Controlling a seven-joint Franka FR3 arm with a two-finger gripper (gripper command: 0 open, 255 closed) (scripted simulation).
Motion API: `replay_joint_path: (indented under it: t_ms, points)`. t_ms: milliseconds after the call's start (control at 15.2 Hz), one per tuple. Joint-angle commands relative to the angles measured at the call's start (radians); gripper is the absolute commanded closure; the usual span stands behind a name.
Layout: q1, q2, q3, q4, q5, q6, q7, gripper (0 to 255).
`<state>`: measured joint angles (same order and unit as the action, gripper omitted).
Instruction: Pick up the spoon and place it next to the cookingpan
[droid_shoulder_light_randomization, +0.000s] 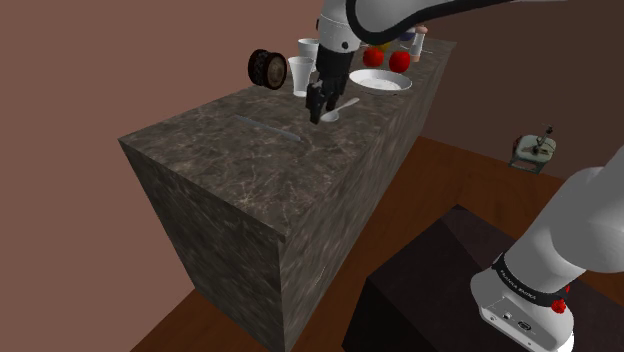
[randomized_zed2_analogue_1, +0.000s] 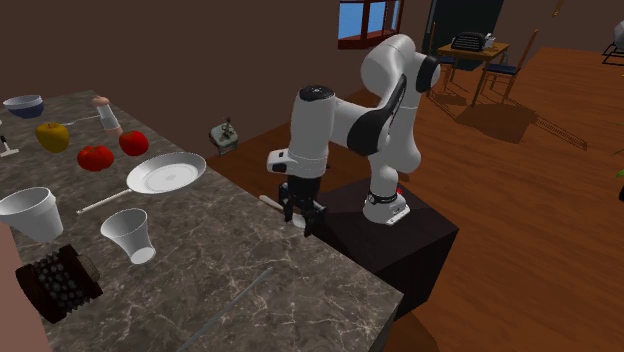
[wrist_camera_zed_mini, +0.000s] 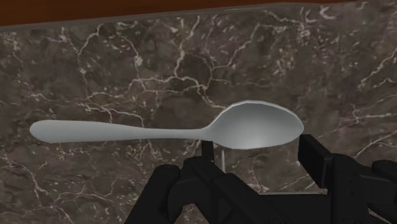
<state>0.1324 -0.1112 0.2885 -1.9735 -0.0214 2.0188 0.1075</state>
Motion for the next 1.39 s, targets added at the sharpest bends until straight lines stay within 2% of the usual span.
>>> replay_joint_path:
  t_ms: [0,660,1320]
  points:
    - [-0.019,0.003,-0.025,0.002,0.003,0.002,-0.047,255]
    - [-0.123,0.057,-0.154,0.058,0.021,0.002,-0.287,255]
    - [-0.23,0.201,-0.26,0.236,0.047,-0.034,-0.508,255]
